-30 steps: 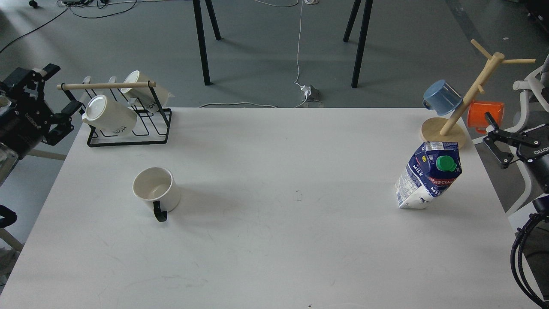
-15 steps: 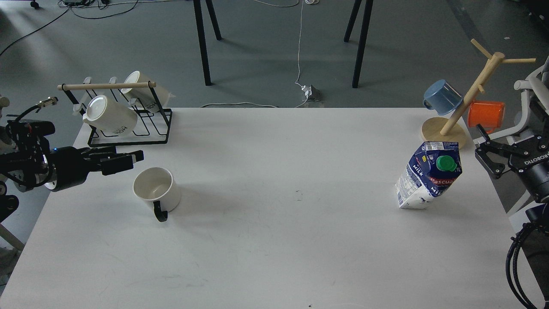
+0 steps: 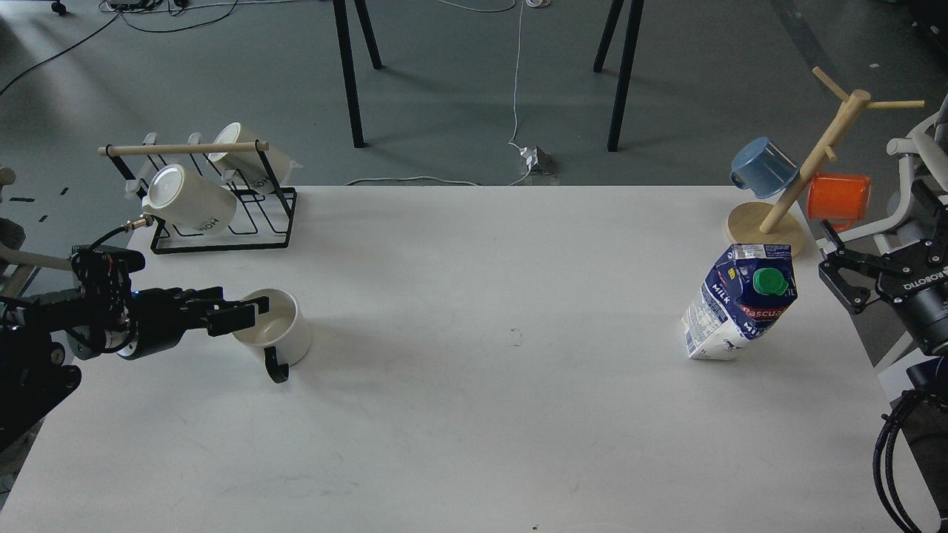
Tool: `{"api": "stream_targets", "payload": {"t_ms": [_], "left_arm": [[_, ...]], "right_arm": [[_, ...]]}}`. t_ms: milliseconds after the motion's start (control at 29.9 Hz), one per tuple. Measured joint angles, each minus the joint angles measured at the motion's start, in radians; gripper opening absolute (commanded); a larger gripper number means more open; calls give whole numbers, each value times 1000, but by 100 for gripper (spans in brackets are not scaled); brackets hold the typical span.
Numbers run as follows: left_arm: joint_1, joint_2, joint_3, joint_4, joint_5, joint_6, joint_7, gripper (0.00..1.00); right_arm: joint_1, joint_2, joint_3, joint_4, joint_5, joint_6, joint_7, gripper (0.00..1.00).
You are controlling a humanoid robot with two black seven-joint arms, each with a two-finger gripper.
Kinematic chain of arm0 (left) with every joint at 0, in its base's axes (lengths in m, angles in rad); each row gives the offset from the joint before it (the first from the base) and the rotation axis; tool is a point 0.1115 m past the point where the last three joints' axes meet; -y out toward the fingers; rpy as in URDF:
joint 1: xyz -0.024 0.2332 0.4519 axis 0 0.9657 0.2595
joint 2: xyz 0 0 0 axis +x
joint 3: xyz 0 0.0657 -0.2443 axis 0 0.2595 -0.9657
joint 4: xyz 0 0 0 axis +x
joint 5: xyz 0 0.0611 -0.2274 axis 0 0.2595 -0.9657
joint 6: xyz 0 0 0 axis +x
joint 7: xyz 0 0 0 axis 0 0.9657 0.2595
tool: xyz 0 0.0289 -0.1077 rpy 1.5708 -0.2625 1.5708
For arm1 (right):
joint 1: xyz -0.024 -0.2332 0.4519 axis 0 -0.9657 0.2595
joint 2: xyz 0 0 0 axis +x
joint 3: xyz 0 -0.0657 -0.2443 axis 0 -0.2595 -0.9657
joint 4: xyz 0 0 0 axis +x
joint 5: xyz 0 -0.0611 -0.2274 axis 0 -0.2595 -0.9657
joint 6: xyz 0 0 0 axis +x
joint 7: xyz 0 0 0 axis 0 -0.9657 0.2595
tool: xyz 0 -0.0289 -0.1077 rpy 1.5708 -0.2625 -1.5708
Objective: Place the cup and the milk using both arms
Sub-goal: 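Grasp the white mug by its rim with the left gripper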
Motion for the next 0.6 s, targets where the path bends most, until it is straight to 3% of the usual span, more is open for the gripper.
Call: {"api": "stream_targets", "payload": {"t_ms": [100,167,301,368,468,602], "left_arm": [[0,-10,9,17,0,7,0,86],[0,-20,21,26,0,19,0,75],[0,-28,41,38,0,32,0,50],[1,-28,44,40,0,36,0,31],[2,-29,46,43,0,37,0,10],[2,-25,48,61,0,36,0,0]], "right_arm": [[-7,0,0,0,0,0,0,99],[-9,0,0,0,0,0,0,99],[-12,0,1,0,0,0,0,99],[-14,0,1,-1,0,0,0,99],[-18,0,1,-1,0,0,0,99],[-22,0,2,-1,0,0,0,99]]}}
